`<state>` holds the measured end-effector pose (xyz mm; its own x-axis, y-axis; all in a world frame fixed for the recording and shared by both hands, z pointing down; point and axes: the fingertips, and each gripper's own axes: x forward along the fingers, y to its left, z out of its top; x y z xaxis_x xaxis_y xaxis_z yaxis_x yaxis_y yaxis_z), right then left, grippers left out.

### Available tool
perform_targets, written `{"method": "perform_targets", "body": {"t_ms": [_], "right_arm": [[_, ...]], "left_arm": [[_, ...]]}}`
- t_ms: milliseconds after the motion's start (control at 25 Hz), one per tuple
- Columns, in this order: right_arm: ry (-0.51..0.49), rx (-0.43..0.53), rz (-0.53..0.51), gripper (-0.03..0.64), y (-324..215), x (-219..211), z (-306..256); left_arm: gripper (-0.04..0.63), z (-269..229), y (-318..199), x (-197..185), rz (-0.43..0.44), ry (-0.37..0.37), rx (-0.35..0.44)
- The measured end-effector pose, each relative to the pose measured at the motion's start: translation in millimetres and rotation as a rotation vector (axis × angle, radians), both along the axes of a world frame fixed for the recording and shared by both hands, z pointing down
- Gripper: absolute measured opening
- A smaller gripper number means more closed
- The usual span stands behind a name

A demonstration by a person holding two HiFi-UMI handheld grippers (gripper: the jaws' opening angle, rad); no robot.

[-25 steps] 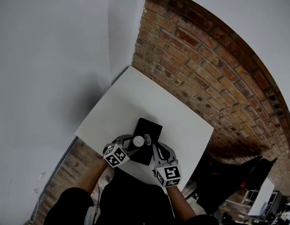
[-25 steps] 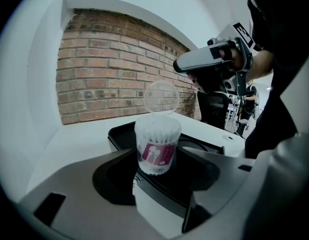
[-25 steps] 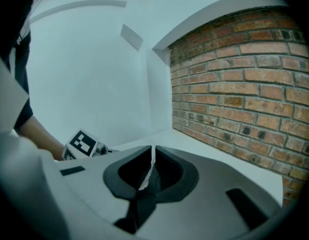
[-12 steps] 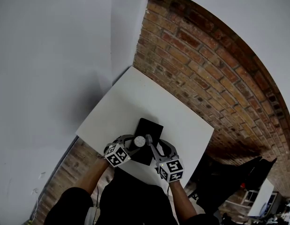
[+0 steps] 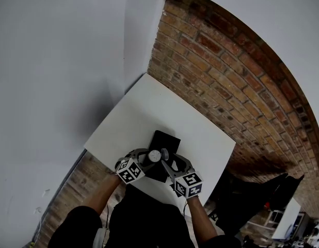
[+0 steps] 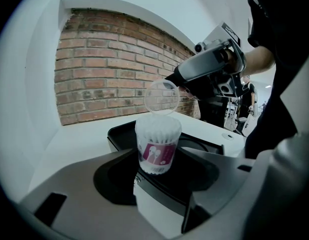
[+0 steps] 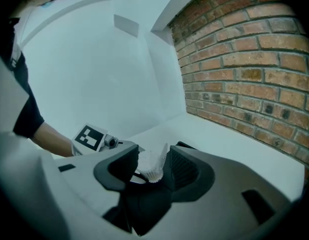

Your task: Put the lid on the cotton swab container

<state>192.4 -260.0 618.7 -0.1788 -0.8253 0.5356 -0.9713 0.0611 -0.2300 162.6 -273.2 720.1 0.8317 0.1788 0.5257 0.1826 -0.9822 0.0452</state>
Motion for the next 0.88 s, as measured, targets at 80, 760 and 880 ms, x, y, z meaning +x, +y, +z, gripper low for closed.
{"method": "perform_targets", "body": {"t_ms": [80,760,880], "right_arm": [[-0.005,-0.002,-0.003,0.187,-1,-2,0],[-0.1,-0.013,-0.067,0.186,-8,-24,4],[-0.111,-0.012,-0.07,0.186,-10,-25,4]], "left_arm": [[0.247,0,0,0,0.0,0.001,0.001],[0.247,0,0,2,-0.009,0.0,-0.007],[0.247,0,0,3,-0.012,0.0,-0.006]]}}
